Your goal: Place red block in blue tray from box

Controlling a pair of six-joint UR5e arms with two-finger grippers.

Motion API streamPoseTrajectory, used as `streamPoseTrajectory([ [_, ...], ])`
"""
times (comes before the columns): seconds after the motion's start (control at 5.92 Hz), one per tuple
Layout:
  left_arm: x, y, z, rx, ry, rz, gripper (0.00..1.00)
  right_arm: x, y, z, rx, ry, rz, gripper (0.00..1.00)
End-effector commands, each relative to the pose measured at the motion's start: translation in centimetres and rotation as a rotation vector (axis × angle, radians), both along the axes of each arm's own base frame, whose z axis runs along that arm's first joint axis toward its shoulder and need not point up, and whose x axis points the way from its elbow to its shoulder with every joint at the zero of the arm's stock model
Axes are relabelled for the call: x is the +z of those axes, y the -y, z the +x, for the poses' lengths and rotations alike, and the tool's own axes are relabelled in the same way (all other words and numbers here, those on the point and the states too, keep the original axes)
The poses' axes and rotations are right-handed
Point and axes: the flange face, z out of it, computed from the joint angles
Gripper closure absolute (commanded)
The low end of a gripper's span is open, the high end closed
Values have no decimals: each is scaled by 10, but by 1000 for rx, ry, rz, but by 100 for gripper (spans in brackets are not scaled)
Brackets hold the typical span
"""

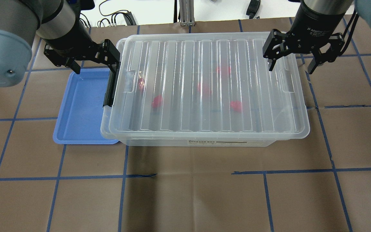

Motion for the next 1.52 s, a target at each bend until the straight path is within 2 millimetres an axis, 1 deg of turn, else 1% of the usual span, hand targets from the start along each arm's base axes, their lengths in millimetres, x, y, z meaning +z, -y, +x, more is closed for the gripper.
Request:
streamPoseTrajectory([
  [0.0,0,0,0,0,0,0,2,0,0,0,-3,-6,1,0],
  [0.17,0,0,0,0,0,-2,2,1,1,0,3,-6,-12,0],
  [0.34,0,0,0,0,0,0,2,-4,5,-6,12,-8,-6,0],
  [0.51,0,0,0,0,0,0,2,-16,11,-26,47,4,10,0],
  [0.68,0,0,0,0,0,0,2,-41,17,-68,9,11,16,0],
  [0.85,0,0,0,0,0,0,2,-76,18,-97,31,14,-6,0],
  [1.01,0,0,-1,-1,0,0,2,-109,15,-102,32,1,-40,0],
  [1.18,0,0,-1,-1,0,0,2,-139,6,-103,24,2,-32,0],
  [1.35,0,0,0,0,-2,-1,2,-150,2,-115,0,7,-17,0],
])
